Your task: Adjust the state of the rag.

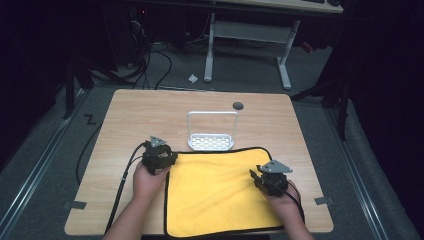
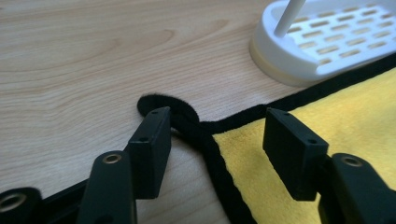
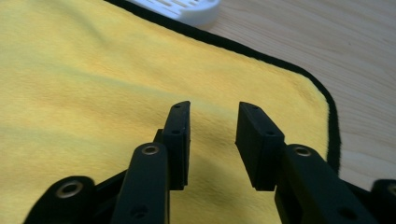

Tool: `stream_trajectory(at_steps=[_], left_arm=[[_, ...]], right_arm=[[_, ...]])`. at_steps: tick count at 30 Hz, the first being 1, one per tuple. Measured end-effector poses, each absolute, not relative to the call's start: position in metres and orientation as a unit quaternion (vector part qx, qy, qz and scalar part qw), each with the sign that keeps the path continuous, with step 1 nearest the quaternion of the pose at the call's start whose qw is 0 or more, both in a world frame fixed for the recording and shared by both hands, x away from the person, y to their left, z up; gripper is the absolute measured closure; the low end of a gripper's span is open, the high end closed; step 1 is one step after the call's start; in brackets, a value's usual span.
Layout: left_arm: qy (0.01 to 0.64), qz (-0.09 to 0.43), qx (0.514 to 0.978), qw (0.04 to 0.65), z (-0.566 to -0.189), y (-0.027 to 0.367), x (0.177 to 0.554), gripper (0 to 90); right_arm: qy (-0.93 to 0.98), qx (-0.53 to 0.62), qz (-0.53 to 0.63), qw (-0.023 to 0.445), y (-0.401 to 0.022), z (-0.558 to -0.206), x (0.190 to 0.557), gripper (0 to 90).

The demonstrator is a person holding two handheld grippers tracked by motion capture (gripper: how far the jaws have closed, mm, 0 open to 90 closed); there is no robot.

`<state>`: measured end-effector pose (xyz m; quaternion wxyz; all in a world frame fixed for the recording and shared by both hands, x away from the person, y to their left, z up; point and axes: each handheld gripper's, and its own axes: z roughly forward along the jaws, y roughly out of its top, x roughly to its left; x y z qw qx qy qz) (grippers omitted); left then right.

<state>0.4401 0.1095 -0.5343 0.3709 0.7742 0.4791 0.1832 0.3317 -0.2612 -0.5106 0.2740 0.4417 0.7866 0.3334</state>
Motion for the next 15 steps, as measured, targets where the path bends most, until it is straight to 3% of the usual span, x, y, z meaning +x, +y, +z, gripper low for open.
stream_trajectory(at_steps=[3,11,15], left_arm=[[0.465,0.206,0.781,0.362,-0.536,0.102,0.436,42.9],[0.449,0.199,0.786,0.376,-0.537,0.097,0.429,71.1],[0.466,0.142,0.770,0.412,-0.538,0.109,0.434,80.3]], right_arm=[[0.795,0.423,0.339,0.271,-0.251,-0.509,0.327,61.5],[0.816,0.371,0.358,0.263,-0.218,-0.504,0.312,58.9],[0.822,0.350,0.372,0.250,-0.199,-0.504,0.305,57.0]])
